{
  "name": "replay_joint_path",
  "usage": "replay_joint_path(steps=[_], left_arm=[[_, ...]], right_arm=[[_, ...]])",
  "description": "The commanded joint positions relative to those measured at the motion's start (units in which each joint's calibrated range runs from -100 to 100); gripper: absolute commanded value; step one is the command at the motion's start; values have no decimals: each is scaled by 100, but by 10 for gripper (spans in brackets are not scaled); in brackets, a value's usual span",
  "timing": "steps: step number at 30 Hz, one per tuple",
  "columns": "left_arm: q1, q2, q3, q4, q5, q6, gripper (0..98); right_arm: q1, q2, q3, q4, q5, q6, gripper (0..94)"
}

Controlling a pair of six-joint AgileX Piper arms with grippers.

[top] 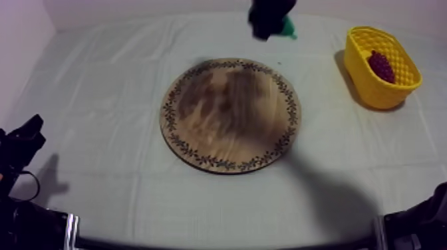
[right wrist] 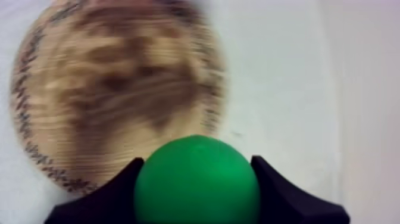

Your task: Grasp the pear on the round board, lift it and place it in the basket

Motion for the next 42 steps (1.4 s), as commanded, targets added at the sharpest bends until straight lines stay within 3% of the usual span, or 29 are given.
replay_joint_path(steps=[1,9,16,30,42], left_arm=[[1,0,0,-2,-1,-1,1],[1,0,0,-2,-1,-1,1],[1,0,0,-2,-1,-1,1],[1,0,0,-2,-1,-1,1],[1,0,0,-2,-1,-1,1]], right_arm=[[363,-290,-62,90,-17,-208,465],[1253,-740,38,364,-220,-1049,477],[2032,-707,428,361,-400,-1492,497],[3008,193,982,335,-941,-1407,558],[2990,612,1106,215,-1454,-1301,664]])
